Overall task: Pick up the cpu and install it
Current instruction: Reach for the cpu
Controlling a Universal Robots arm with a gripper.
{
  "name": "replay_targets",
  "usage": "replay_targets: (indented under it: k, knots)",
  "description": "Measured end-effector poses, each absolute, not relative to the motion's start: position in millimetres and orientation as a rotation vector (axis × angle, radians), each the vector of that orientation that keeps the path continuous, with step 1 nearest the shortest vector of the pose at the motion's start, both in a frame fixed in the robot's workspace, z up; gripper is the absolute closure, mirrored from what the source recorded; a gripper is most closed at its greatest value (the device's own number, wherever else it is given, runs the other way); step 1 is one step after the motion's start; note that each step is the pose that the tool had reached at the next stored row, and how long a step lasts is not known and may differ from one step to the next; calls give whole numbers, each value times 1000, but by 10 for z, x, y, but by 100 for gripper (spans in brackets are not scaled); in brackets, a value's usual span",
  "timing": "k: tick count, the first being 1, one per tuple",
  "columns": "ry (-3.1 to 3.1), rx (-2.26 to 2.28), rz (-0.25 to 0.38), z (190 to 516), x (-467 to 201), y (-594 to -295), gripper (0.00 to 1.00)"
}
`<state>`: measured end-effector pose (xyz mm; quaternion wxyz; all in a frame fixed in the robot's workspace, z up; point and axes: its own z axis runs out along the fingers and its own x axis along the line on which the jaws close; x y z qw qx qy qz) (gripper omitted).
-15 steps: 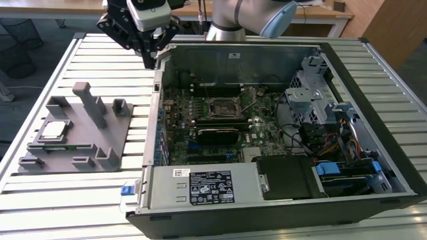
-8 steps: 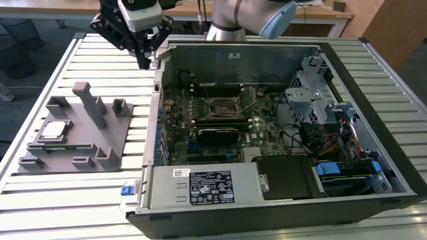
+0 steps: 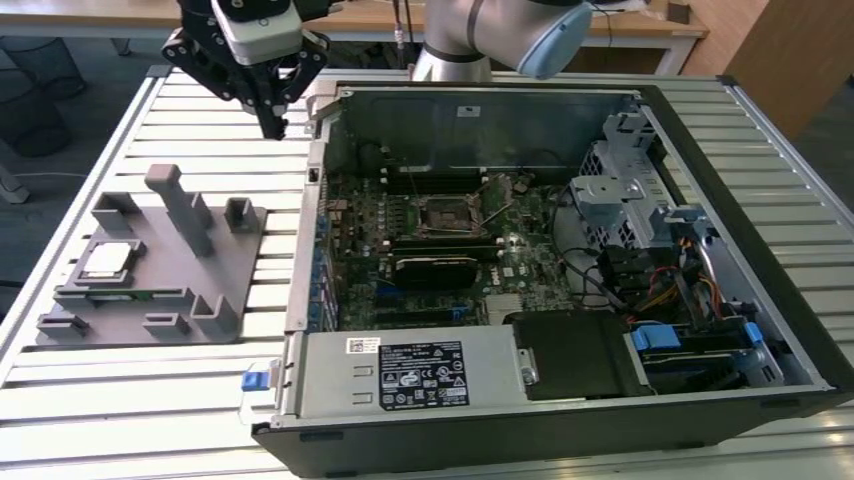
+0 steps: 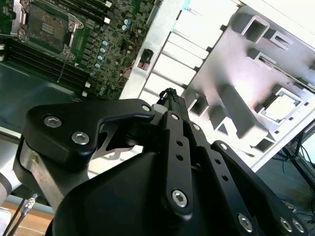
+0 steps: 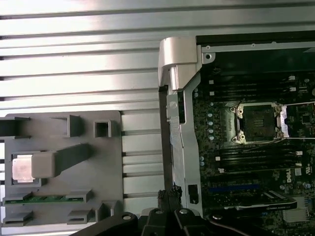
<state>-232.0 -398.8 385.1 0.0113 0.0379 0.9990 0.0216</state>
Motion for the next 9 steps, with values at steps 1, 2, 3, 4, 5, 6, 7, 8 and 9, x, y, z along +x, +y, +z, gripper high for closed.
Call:
replay_targets:
  k: [1,2,3,4,5,6,7,8,9]
  knots:
    - [3116,118,67,3850,-2334,-3988,89]
    - [3116,118,67,3849,-2349,-3989,89]
    - [3116,118,67,3847,-2365,-3988,89]
    - [3116,118,68,3846,-2380,-3988,89]
    - [3116,118,68,3846,-2395,-3988,89]
    - [3116,118,67,3845,-2409,-3988,89]
    - [3116,118,68,3844,-2422,-3988,89]
    - [3116,118,67,3843,-2436,-3988,89]
    - [3116,118,67,3842,-2448,-3988,89]
